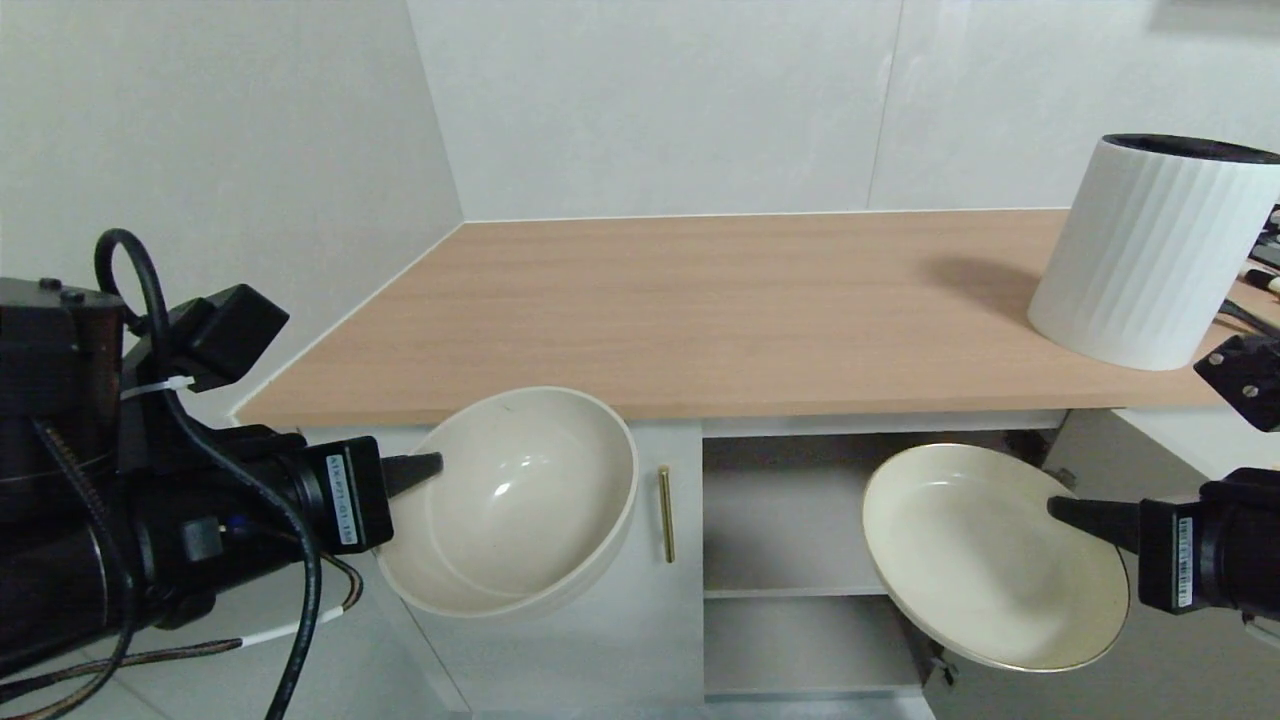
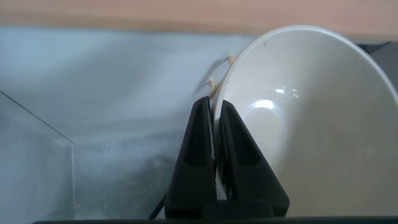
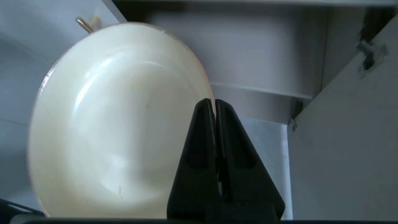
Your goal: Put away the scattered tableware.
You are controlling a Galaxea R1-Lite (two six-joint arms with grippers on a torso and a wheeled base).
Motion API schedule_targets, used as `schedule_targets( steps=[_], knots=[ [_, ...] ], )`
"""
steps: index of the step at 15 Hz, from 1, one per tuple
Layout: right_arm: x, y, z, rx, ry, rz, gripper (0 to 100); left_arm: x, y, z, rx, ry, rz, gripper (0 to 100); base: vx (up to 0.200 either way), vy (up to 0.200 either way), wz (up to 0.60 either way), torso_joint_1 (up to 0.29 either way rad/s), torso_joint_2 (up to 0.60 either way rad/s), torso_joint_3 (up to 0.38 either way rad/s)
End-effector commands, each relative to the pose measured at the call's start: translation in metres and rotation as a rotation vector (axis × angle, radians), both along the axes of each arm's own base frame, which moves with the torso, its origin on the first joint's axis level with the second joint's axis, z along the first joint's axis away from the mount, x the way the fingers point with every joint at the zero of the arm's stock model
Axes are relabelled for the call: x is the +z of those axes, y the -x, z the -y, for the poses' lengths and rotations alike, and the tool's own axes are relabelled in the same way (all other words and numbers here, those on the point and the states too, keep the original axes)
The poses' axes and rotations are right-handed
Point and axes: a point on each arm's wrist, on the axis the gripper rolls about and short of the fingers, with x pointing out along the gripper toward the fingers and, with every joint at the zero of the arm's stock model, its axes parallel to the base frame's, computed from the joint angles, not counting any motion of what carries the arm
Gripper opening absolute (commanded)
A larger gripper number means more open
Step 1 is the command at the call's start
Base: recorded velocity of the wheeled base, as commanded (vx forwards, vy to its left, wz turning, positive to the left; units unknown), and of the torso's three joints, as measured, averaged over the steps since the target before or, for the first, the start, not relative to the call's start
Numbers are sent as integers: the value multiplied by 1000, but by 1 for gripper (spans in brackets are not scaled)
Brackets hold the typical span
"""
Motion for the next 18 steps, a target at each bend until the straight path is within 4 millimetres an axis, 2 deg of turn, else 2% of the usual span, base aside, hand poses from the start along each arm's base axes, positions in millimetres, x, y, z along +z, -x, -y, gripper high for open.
schedule_targets(
  steps=[1, 10, 18],
  knots=[
    [-1, 0, 0, 0, 2, -4, 0, 0, 0, 0, 1, -1, -2, 0, 0, 0, 0, -159, 466, 290],
    [-3, 0, 0, 3, 5, -12, 0, -4, -3, 2, 1, -7, -15, 0, 0, 0, 0, -138, 452, 319],
    [-9, -4, -2, 5, 19, -38, 0, -5, -4, 2, -1, -12, -22, 0, 0, 0, 0, -15, 72, 56]
  ],
)
